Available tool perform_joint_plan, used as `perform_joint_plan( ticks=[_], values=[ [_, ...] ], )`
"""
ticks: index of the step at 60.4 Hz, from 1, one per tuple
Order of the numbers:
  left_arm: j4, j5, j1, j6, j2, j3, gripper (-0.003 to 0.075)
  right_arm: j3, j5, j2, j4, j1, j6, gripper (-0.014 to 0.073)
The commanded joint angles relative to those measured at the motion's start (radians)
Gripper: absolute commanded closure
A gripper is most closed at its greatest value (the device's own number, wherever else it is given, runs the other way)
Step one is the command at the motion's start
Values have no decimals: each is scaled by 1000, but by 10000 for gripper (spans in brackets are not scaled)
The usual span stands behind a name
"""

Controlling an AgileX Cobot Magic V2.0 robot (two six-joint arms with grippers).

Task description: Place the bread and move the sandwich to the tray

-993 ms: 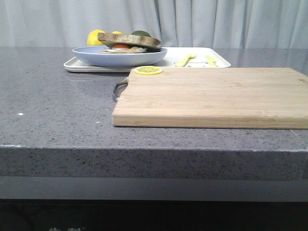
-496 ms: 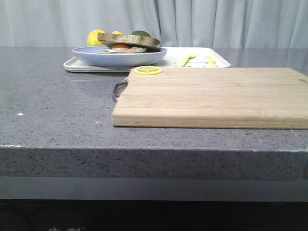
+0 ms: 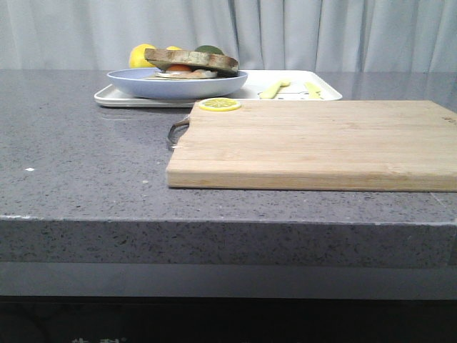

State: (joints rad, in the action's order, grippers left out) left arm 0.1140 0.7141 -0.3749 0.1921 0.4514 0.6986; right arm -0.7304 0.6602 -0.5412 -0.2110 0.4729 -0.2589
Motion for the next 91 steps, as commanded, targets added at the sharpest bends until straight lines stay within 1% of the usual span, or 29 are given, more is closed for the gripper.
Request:
perform_joint_plan(
  ticks=[1, 29, 33, 37, 46, 53, 57, 63, 69, 78, 80, 91],
  values=[
    [0, -90, -7, -3, 5, 28, 738, -27, -74, -4, -10, -3, -11, 661],
    [0, -96, -7, -3, 5, 28, 738, -27, -74, -4, -10, -3, -11, 661],
    [0, -108, -2, -3, -22, 12, 738, -27, -74, -4, -10, -3, -11, 661],
    [6, -108, 32, -3, -49, -9, 738, -27, -75, -4, -10, -3, -11, 661],
    [8, -112, 167, -3, -131, -76, 738, -27, -74, -4, -11, -3, -11, 661],
    [40, -184, 252, -3, -155, -137, 738, -27, -74, -4, -11, -3, -11, 661],
    [51, -260, 279, -3, -173, -188, 738, -27, -74, -4, -11, -3, -11, 661],
    [58, -365, 292, -9, -220, -283, 738, -27, -74, -4, -11, -3, -11, 661],
    [13, -425, 292, -112, -295, -372, 738, -27, -74, -4, -11, -3, -11, 661],
    [-128, -480, 292, -291, -391, -479, 738, -27, -74, -4, -11, -3, -11, 661],
    [-138, -503, 292, -307, -406, -503, 738, -27, -74, -4, -11, -3, -11, 661],
    [-135, -660, 296, -307, -422, -634, 738, -27, -74, -4, -11, -3, -11, 661]
  ],
)
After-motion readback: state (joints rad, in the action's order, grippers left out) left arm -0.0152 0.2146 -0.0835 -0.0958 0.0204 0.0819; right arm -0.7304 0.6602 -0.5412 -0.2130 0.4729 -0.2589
